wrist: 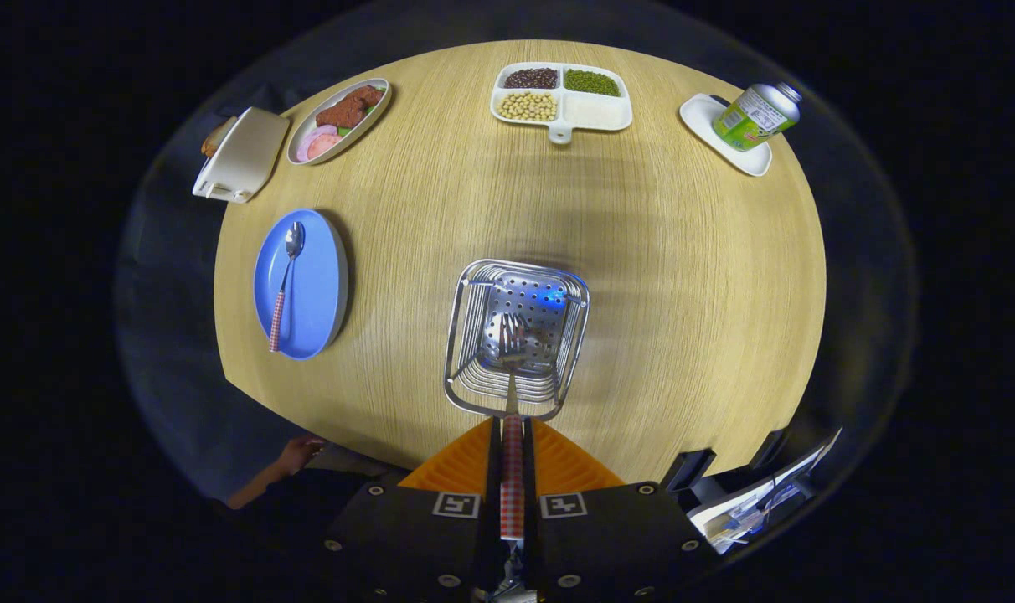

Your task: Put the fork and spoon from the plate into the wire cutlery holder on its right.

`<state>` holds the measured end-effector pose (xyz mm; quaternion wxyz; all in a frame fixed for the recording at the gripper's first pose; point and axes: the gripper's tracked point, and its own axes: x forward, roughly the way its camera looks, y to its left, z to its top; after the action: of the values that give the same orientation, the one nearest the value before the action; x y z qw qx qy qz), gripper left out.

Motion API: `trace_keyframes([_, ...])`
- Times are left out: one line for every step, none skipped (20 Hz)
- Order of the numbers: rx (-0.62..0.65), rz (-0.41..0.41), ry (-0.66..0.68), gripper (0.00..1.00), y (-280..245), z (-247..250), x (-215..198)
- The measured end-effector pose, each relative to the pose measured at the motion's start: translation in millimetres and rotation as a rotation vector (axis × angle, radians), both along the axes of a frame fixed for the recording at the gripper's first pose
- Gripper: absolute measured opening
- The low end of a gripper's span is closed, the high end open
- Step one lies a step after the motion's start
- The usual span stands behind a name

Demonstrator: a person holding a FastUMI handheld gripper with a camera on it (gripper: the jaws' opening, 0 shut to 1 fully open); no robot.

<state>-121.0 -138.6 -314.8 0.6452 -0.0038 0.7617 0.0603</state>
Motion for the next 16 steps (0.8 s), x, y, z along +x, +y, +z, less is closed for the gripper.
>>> trace_keyframes([0.004, -0.018, -0.004, 0.12, 0, -2, 3])
trace_keyframes([0.002, -0.034, -0.008, 0.12, 0, -3, 7])
trace_keyframes([0.012, -0.048, -0.009, 0.12, 2, -4, 9])
trace_keyframes([0.021, -0.059, -0.029, 0.12, 4, -4, 15])
trace_keyframes([0.018, -0.06, -0.054, 0.12, 3, -5, 21])
trace_keyframes([0.01, -0.066, -0.08, 0.11, 1, -6, 27])
trace_keyframes([0.005, -0.083, -0.1, 0.11, 2, -7, 30])
trace_keyframes([0.017, -0.098, -0.123, 0.11, 6, -6, 34])
trace_keyframes([0.032, -0.107, -0.152, 0.1, 10, -4, 37])
trace_keyframes([0.043, -0.111, -0.189, 0.1, 15, 0, 42])
trace_keyframes([0.052, -0.114, -0.231, 0.11, 18, 4, 47])
trace_keyframes([0.06, -0.121, -0.275, 0.16, 23, 9, 53])
trace_keyframes([0.072, -0.127, -0.321, 0.17, 29, 14, 58])
trace_keyframes([0.083, -0.136, -0.368, 0.23, 33, 20, 64])
trace_keyframes([0.094, -0.141, -0.414, 0.26, 40, 27, 68])
trace_keyframes([0.101, -0.144, -0.459, 0.32, 44, 33, 73])
